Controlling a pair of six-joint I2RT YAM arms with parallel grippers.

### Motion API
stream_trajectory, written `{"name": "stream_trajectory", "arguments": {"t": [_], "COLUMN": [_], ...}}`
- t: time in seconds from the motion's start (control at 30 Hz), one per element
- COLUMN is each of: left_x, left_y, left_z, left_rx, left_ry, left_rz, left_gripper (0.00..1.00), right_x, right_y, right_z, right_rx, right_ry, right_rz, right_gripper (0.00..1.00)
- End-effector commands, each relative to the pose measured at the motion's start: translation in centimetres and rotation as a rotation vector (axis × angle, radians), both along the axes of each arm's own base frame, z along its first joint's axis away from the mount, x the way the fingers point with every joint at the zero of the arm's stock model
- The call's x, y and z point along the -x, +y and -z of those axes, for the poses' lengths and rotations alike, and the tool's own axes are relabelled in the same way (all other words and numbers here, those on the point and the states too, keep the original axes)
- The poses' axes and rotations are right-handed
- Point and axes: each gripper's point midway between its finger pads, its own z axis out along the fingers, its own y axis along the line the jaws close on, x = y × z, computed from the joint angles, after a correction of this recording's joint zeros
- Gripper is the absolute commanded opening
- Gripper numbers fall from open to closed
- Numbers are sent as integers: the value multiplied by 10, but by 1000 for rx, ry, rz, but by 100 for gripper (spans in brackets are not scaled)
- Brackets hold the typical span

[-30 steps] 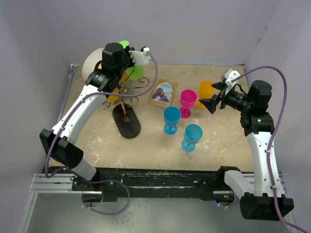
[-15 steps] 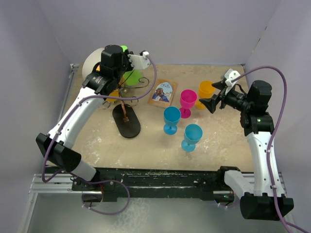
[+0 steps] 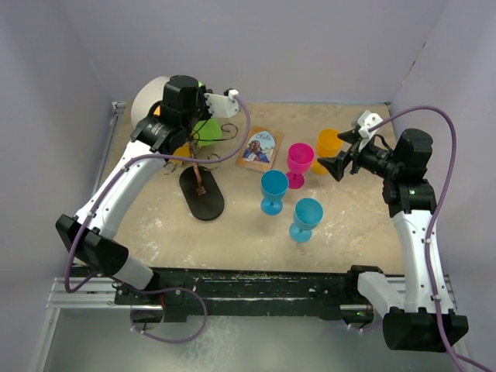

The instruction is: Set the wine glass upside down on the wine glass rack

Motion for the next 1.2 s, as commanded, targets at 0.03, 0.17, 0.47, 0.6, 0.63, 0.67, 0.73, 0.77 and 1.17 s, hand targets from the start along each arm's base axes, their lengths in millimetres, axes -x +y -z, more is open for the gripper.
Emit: {"name": "stream_trajectory", "arguments": {"t": [0.03,0.17,0.47,0.6,0.63,0.67,0.73,0.77,1.17], "left_x": [18,22,31,36,37,39,41,41,45], "left_y": [4,3,-3,-9,-11,-13,-16,-17,-35], "left_z": [-27,-25,-21,-23,-23,-23,-24,-24,-23], "left_rx": [6,-1,-7,5,6,6,6,2,-16], "left_ry": [-52,-30,10,11,13,14,14,13,1], "left_rz": [25,42,95,136,148,160,178,183,258], "left_gripper": [0,0,0,0,0,0,0,0,0], "right_x": [-3,-3,-4,-4,-4,-4,-4,-5,-4], "right_y": [-3,-3,-4,-4,-4,-4,-4,-4,-5], "right_z": [-9,-9,-8,-8,-8,-8,-8,-7,-7], "right_rx": [15,14,15,14,15,14,14,13,15], "right_ry": [-60,-59,-59,-60,-59,-58,-58,-55,-60], "right_rz": [11,11,16,15,15,15,15,16,19], "right_gripper": [90,91,91,91,91,91,91,91,91]}}
